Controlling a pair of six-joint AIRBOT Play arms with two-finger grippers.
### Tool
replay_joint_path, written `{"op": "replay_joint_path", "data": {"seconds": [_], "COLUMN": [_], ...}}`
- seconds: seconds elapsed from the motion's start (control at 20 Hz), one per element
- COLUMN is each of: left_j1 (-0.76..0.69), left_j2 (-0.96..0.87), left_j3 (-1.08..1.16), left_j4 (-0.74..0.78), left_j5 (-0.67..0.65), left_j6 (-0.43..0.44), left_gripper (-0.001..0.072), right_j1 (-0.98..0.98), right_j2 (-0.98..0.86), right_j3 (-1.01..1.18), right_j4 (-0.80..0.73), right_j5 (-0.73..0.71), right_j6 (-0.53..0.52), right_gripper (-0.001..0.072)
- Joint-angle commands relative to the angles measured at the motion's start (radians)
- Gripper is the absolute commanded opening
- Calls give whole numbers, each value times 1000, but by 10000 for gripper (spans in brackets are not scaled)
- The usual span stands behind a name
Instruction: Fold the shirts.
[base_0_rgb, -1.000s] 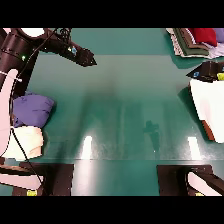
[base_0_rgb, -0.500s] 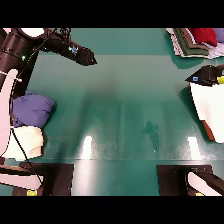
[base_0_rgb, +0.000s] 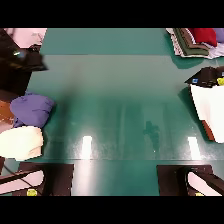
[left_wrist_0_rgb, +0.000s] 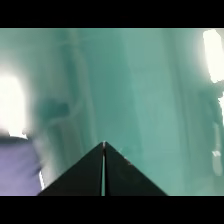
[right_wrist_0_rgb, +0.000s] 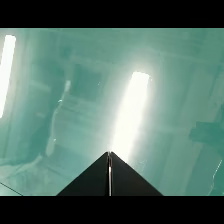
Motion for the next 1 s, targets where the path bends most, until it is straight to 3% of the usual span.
{"op": "replay_joint_path", "data": {"seconds": [0.0, 0.05, 0.1, 0.15, 0.2, 0.65, 0.7, 0.8, 0.85, 0.95], "left_j1": [232, 267, 287, 291, 291, 291, 291, 291, 291, 291], "left_j2": [147, 160, 162, 162, 160, 151, 151, 153, 153, 160], "left_j3": [-222, -274, -320, -366, -414, -748, -748, -748, -748, -726], "left_j4": [20, 24, 28, 36, 39, 75, 75, 69, 59, 23], "left_j5": [24, 39, 49, 74, 107, 526, 531, 515, 506, 461], "left_j6": [-9, -8, -5, -6, -4, 63, 63, 63, 63, 63], "left_gripper": [31, 38, 321, 671, 720, 720, 716, 135, 32, 30], "right_j1": [1, 1, 1, 1, 1, 1, 1, 1, 1, 1], "right_j2": [0, 0, 0, 0, 0, 0, 0, 0, 0, 1], "right_j3": [1, 1, 1, 1, 1, 1, 1, 1, 1, 2], "right_j4": [0, 0, 0, 0, 0, 0, 0, 0, 0, 1], "right_j5": [-1, -5, -11, -12, -11, -29, -29, -29, -29, -36], "right_j6": [0, 0, 0, 0, 0, 0, 0, 0, 0, 0], "right_gripper": [19, 19, 19, 19, 19, 19, 19, 19, 19, 19]}}
